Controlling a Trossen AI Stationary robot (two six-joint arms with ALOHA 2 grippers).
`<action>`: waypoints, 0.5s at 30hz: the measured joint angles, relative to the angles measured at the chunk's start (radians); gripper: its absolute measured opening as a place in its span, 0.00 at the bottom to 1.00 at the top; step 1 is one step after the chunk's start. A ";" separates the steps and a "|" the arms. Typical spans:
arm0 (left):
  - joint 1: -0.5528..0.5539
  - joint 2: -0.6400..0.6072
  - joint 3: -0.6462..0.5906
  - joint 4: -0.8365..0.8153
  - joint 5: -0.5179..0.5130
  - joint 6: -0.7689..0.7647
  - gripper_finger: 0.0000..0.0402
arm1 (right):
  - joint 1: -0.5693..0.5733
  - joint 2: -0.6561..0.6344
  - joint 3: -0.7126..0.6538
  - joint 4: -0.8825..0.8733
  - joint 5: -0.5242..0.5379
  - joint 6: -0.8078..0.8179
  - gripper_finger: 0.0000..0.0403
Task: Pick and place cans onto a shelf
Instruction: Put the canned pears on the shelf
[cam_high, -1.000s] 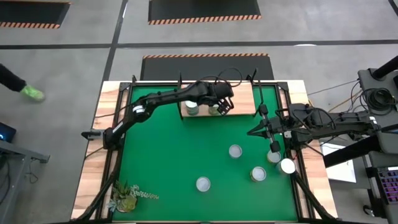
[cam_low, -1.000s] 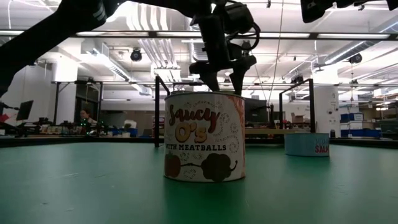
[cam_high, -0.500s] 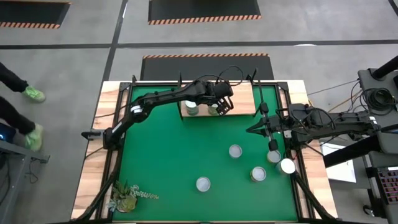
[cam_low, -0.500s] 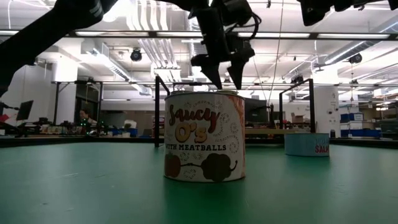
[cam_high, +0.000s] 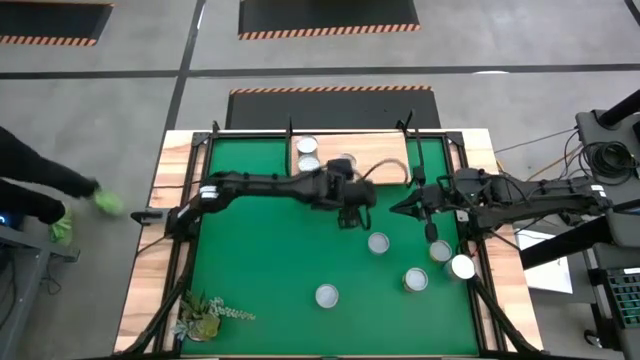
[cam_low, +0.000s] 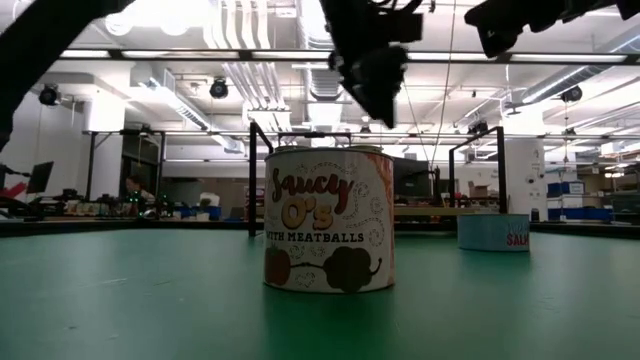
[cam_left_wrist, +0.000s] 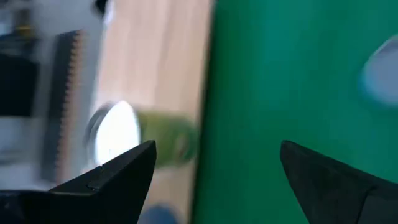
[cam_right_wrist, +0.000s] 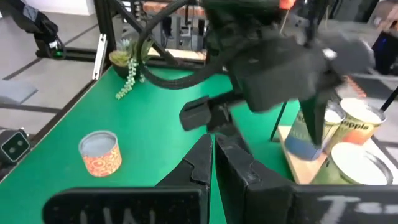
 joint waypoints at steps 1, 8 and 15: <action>-0.012 -0.027 -0.058 0.009 -0.045 -0.004 0.81 | 0.000 0.010 0.000 0.000 0.000 0.005 0.02; -0.084 -0.378 -0.624 0.480 0.052 -0.023 0.81 | 0.000 0.102 0.000 0.016 0.094 0.046 0.02; -0.129 -0.673 -1.029 0.966 0.104 0.101 0.81 | -0.007 0.250 0.027 0.017 0.306 0.120 0.02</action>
